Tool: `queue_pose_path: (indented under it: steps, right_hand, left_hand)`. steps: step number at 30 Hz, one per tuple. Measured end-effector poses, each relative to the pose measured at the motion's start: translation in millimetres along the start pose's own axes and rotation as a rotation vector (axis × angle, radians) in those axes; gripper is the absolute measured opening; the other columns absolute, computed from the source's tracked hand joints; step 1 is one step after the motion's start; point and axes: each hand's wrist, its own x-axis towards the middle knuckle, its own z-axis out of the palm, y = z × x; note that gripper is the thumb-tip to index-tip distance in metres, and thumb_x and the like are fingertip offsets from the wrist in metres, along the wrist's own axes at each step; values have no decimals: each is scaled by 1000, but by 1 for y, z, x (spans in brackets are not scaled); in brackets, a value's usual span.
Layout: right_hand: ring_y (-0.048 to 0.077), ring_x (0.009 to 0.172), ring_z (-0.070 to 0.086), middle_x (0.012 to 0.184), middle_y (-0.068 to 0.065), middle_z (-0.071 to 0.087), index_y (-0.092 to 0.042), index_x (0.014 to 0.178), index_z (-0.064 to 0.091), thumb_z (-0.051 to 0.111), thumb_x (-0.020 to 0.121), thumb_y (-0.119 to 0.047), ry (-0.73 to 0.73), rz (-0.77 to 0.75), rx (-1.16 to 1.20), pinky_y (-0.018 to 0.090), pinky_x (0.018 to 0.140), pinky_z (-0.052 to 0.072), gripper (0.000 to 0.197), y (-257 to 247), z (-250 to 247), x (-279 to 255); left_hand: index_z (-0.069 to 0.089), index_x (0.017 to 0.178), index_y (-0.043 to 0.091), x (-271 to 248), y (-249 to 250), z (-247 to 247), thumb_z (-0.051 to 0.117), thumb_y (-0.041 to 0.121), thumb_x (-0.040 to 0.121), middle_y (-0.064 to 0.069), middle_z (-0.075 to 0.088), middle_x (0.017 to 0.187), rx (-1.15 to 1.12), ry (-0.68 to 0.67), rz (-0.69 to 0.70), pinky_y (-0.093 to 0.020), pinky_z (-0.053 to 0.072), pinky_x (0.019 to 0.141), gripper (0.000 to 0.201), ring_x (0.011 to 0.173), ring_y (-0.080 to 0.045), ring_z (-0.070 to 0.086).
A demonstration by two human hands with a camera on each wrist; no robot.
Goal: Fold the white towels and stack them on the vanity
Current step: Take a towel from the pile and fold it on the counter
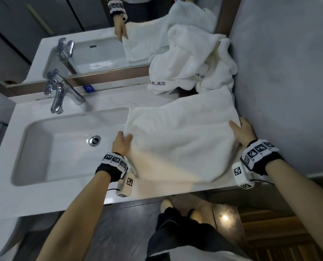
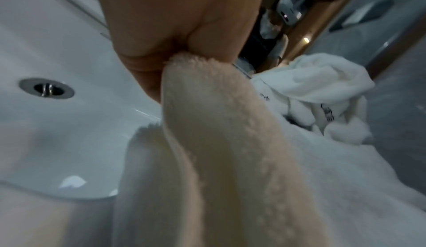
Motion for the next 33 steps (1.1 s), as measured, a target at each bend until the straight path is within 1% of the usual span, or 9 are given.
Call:
queue_pose_path:
  steps: [5,9,13,16,19,21,24,29,33]
  right_hand:
    - [35,115,57,124,20,61,1,117,60,52,87,-50,-99,188,-78,46,104,43,60,37,-3,-12]
    - [33,110,60,118,11,66,-9,110,64,62,65,-62,-136,218,-7,49,101,45,70,61,-4,-29]
    - [30,107,62,113,10,68,-15,99,65,67,80,-43,-192,140,84,47,102,45,34,50,0,-37]
    - [31,118,56,129,15,59,-5,127,54,58,92,-25,-177,110,224,45,106,41,40,34,0,-37]
    - [29,112,58,125,15,61,-6,124,56,53,91,-25,-46,15,80,41,100,45,38,24,-2,-37]
    - [30,109,58,122,18,62,-3,119,58,51,90,-23,22,6,49,36,94,45,36,18,-4,-38]
    - [35,114,56,127,18,60,-5,122,57,48,90,-36,-3,75,-42,38,99,43,46,18,-6,-42]
    - [34,119,50,132,18,54,-1,127,53,45,92,-44,-97,197,-90,31,91,35,56,47,-7,-60]
    - [32,110,57,120,15,63,-7,114,62,54,87,-41,-117,152,-10,45,100,44,44,70,-11,-80]
  left_hand:
    - [59,93,5,-18,-23,-6,57,37,91,-9,57,90,-156,-131,-106,-33,46,80,32,89,-22,53]
    - [60,94,7,-43,-39,-11,62,30,89,-9,64,99,-327,-195,-120,-36,45,101,24,100,-23,59]
    - [65,95,11,-63,-25,-7,61,20,90,-6,67,99,-367,-119,-8,-34,45,94,11,98,-22,60]
    - [61,104,8,-66,-8,-4,56,15,92,-6,62,99,-344,42,104,-29,45,82,15,93,-19,56]
    - [53,87,15,-61,4,-4,52,20,93,-6,55,88,-206,158,117,-30,39,80,8,90,-20,51]
    - [54,99,7,-55,6,-3,49,25,94,-16,58,101,-55,175,59,-33,40,85,19,102,-28,55]
    - [44,133,0,-54,4,-1,48,34,95,-20,46,140,145,66,-63,-37,35,105,51,128,-34,45]
    - [51,115,-2,-68,-24,3,54,46,90,-17,55,117,94,-103,-144,-45,43,103,54,109,-31,55]
    - [58,109,6,-92,-48,1,56,32,92,-13,62,113,-84,-194,-69,-46,43,104,31,106,-26,59]
